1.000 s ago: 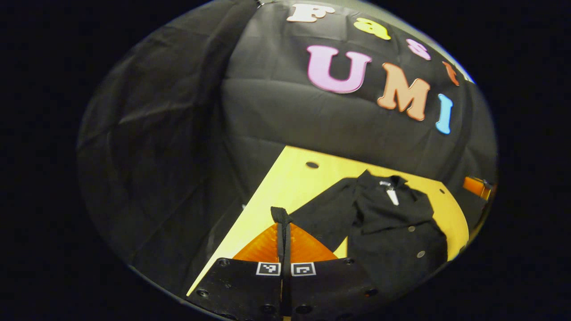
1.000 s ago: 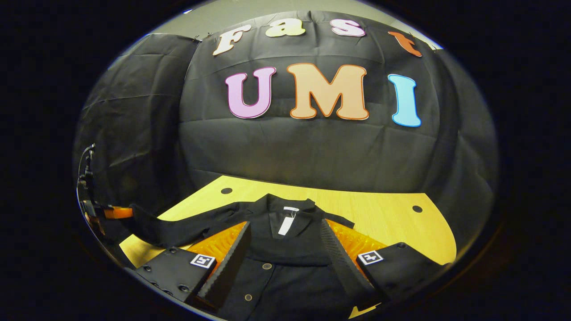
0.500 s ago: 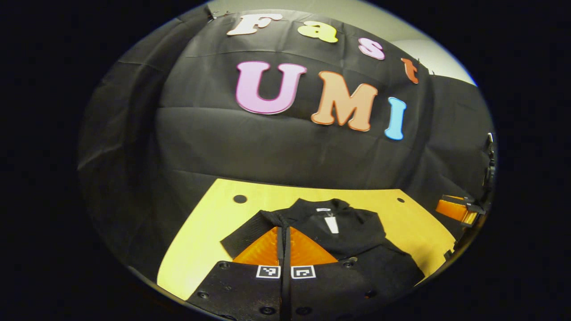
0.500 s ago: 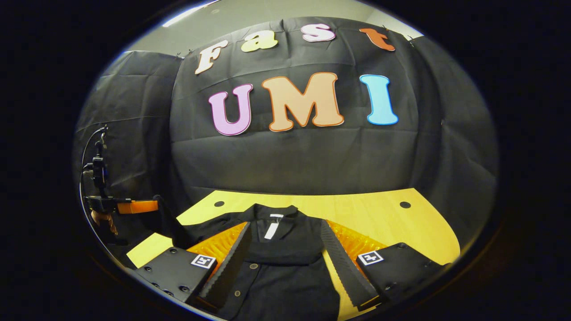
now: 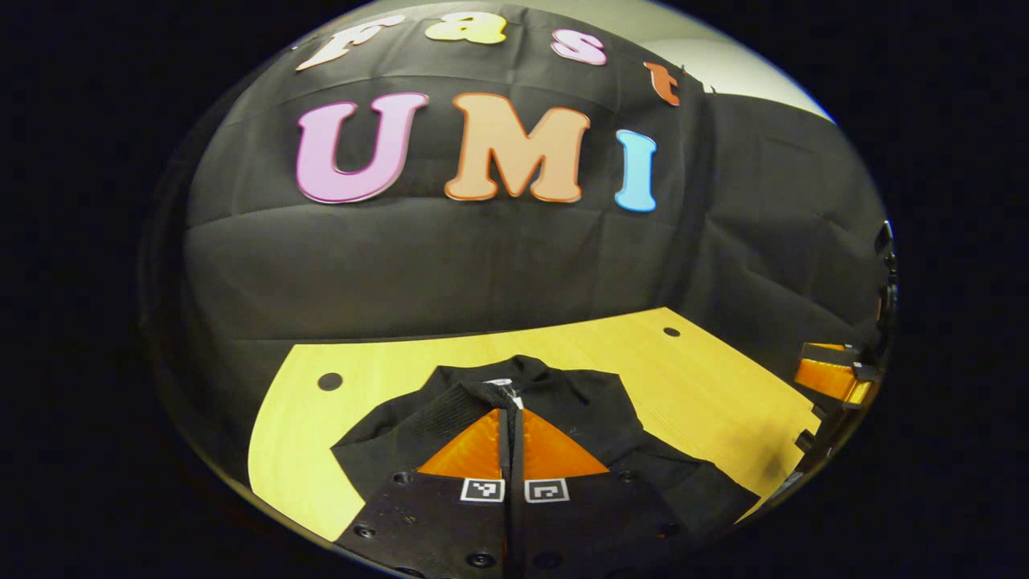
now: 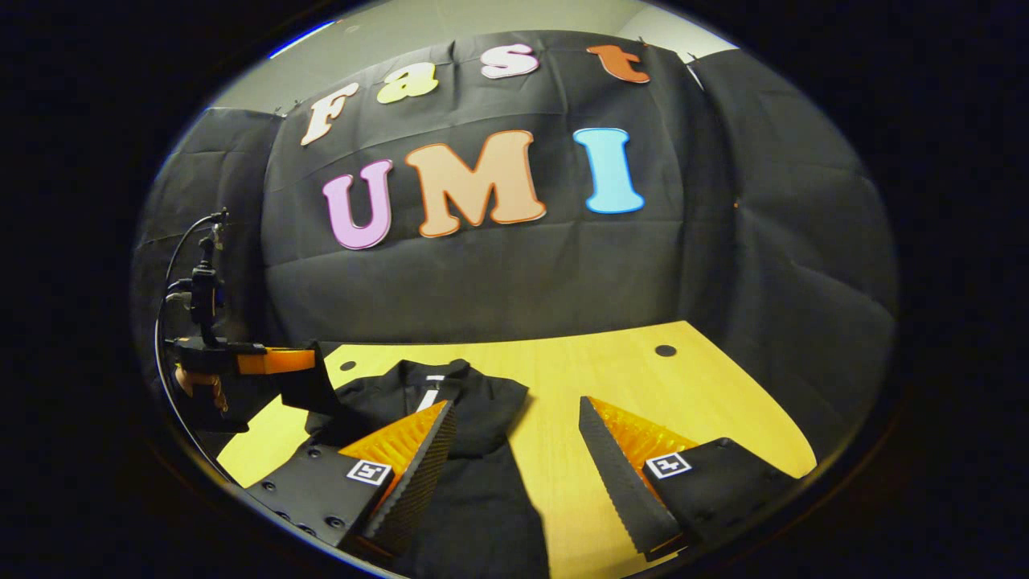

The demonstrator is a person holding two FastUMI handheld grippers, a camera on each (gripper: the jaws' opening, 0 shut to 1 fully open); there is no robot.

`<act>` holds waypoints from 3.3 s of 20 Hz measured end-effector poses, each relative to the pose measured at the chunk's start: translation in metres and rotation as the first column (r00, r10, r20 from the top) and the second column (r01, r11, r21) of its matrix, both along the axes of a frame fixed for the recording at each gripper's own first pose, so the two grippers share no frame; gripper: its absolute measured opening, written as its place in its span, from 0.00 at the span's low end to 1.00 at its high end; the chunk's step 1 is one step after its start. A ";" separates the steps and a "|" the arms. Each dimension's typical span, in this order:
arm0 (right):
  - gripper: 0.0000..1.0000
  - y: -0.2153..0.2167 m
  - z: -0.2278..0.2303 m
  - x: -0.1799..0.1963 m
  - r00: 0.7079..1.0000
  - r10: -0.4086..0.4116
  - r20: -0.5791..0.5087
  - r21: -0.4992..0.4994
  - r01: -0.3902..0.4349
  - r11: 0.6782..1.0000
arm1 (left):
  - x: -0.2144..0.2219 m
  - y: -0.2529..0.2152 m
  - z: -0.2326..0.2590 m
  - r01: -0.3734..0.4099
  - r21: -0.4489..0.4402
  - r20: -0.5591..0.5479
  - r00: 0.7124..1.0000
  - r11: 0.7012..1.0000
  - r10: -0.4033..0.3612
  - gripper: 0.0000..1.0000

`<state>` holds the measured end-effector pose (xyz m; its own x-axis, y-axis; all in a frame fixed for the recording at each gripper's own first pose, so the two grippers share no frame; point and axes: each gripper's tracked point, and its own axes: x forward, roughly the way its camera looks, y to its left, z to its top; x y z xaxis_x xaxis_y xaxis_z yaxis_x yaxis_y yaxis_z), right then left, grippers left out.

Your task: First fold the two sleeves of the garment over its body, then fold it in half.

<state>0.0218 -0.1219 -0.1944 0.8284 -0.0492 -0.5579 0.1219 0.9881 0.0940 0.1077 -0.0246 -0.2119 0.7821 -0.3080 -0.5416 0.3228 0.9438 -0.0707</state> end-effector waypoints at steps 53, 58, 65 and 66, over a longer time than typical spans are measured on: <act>0.99 0.031 -0.132 -0.201 0.930 0.104 -0.353 -0.046 -0.128 0.991 | -0.322 0.154 -0.093 -0.409 0.198 -0.195 0.874 0.891 0.445 0.93; 0.99 0.029 -0.160 -0.224 0.897 0.099 -0.430 -0.061 -0.139 0.988 | -0.346 0.153 -0.128 -0.400 0.214 -0.285 0.847 0.891 0.449 0.94; 1.00 0.033 -0.184 -0.231 0.875 0.098 -0.474 -0.055 -0.140 0.989 | -0.351 0.152 -0.133 -0.388 0.224 -0.281 0.853 0.894 0.440 0.95; 0.99 0.036 -0.185 -0.231 0.872 0.110 -0.477 -0.035 -0.144 0.989 | -0.350 0.152 -0.133 -0.388 0.220 -0.275 0.856 0.895 0.439 0.95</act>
